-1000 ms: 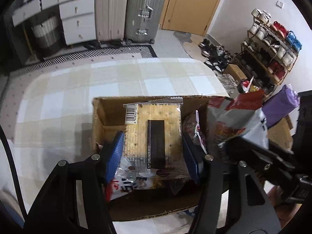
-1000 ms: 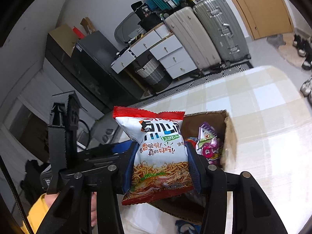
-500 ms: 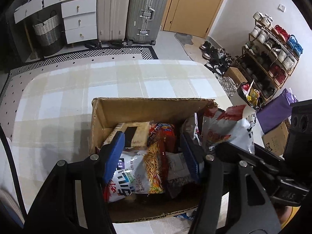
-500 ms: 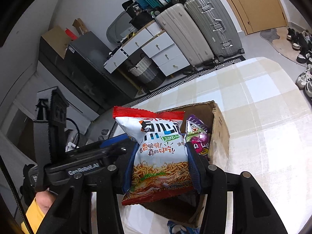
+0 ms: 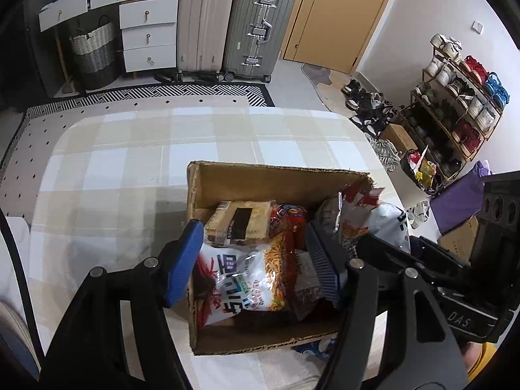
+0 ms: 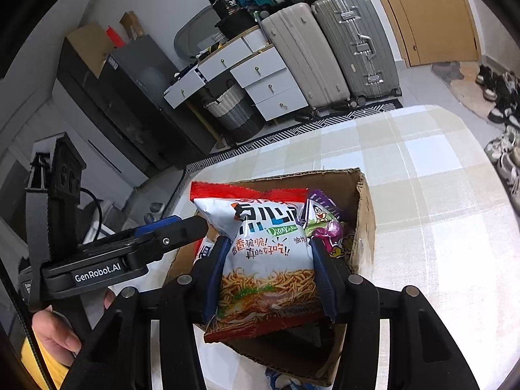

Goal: Organize snacks
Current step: 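Lower both packs into the box and open both tools, then withdraw both tools from the box toward the two Oreo packs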

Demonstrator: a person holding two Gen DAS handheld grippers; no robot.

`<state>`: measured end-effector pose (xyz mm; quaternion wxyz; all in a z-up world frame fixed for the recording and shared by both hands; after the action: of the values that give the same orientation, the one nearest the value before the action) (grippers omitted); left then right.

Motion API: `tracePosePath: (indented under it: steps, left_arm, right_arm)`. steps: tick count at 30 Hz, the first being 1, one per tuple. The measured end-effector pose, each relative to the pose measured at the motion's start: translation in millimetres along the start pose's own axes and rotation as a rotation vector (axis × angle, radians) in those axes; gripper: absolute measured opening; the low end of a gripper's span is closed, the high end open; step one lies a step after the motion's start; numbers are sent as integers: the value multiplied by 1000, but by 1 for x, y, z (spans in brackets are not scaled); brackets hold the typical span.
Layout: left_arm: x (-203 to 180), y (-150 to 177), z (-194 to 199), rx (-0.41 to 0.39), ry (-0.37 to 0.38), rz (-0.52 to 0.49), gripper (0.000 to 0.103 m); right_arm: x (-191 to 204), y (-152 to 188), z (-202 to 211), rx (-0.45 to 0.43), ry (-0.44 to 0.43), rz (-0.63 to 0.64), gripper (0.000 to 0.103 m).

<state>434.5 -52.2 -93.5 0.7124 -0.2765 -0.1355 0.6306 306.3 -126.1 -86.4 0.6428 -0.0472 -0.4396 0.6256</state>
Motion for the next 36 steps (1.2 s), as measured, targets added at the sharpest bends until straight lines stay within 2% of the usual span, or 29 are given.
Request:
tracePosePath:
  steps: [5,12,20,27,30,33,36]
  left_arm:
    - [5,6,6,6,4,8,63]
    - [6,12,23,0,4,13,65]
    - [9,25,59,-24,-12,27,69]
    - [5,48,96,-35,-1,44,70]
    - [2,64,123,-79,-10,50,75]
    - [-2,81,148,-127,-21,54,76]
    - [-14,102,182,-190,-43,11,76]
  right_arm:
    - [6,0,4,-6,29,45,60]
    - [12,4,21,-25,54,72,60]
    - [26,11,56,-52,62,113,60]
    - [45,24,101,-103,24,110,60]
    - [54,37,122,-125,12,117,64]
    - [64,53,143,-143,1,127,64]
    - [75,69,163,-158,11,165,64]
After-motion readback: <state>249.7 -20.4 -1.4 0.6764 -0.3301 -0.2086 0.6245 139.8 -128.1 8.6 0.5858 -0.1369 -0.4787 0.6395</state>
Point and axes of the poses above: each gripper's, at about its wrist camera, not at the fingertips, and z roughly against the way its jaws point, x to its left, y to its underside, the point moved 10 cm from there along -z, roughly the way its jaws point, and after that the axes turned 3 degrees about -y, right-handed, at the moved point
